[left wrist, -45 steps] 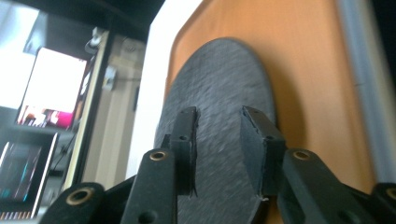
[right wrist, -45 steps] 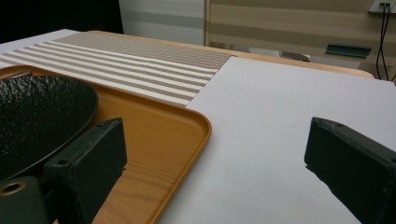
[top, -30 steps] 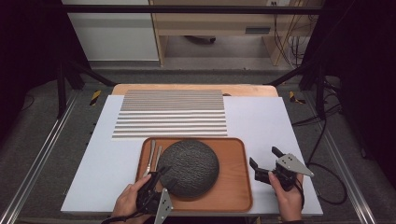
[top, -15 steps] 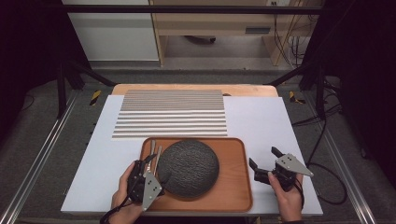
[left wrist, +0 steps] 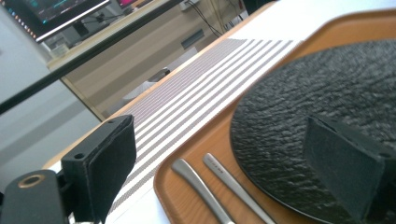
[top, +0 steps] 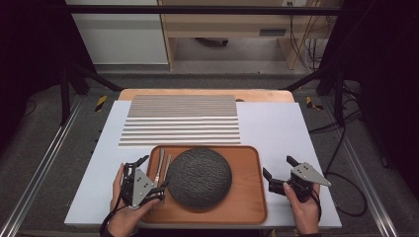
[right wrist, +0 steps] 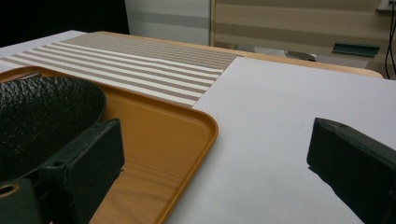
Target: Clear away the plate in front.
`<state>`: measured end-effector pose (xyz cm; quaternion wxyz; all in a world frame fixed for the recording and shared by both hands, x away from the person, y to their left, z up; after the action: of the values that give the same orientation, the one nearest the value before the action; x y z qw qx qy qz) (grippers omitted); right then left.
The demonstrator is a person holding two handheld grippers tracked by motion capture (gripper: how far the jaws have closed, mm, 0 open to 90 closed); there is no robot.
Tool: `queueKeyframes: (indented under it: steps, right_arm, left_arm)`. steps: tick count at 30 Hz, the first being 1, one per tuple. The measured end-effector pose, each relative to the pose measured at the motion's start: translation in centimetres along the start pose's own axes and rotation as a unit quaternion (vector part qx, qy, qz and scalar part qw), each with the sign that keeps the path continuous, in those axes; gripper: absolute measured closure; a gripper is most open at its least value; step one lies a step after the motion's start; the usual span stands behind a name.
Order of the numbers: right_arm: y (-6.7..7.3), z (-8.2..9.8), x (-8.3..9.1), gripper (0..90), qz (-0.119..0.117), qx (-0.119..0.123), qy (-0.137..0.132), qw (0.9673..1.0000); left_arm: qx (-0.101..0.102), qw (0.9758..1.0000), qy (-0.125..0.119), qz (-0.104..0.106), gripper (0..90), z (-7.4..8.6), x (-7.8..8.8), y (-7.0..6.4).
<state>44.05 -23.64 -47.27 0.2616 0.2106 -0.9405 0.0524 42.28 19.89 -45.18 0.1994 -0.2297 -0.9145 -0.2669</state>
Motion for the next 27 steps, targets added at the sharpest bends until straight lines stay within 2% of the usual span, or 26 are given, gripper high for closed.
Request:
queueKeyframes:
  steps: [2, 5, 8, 13, 23, 26, 27]
  right_arm:
    - [0.0, 0.0, 0.0, 4.1, 0.000, 0.000, 0.000, 1.0000]
    - [0.0, 0.0, 0.0, 4.0, -0.002, 0.000, -0.001, 1.0000]
    - [0.0, 0.0, 0.0, 3.3, -0.001, 0.000, 0.000, 1.0000]
    - [0.0, 0.0, 0.0, 3.3, -0.001, -0.002, 0.000, 1.0000]
    - [0.0, 0.0, 0.1, 3.3, 0.000, 0.000, -0.002, 1.0000]
    - [0.0, 0.0, 0.1, 3.3, 0.000, 0.000, -0.002, 1.0000]
    - [0.0, 0.0, 0.1, 3.3, 0.000, 0.000, -0.002, 1.0000]
  left_arm:
    - [0.014, 0.9999, -0.005, 0.002, 7.1, 0.0, 0.2, 0.4]
    - [0.021, 0.9997, -0.006, -0.004, 6.5, 0.2, 0.2, 1.1]
    - [0.036, 0.9993, -0.012, 0.000, 5.7, 0.3, 0.3, 1.6]
    - [0.046, 0.9988, -0.017, 0.003, 5.1, 0.3, 0.8, 2.1]
    - [0.068, 0.9966, -0.045, 0.012, 3.5, -0.2, 2.4, 3.1]
    - [0.078, 0.9955, -0.053, 0.012, 3.4, -0.2, 3.0, 3.6]
    - [0.075, 0.9954, -0.060, 0.007, 3.4, -0.3, 3.1, 3.8]
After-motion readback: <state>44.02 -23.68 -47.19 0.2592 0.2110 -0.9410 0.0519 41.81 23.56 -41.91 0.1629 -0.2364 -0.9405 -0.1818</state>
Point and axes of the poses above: each handheld gripper's, and its own axes: x roughly backward along the jaws, z roughly out of its underside, y roughly to its left, the point moved 3 cm from there along -x, roughly forward along the jaws, and after that the axes turned 15 degrees about y, right-handed, at the moved point
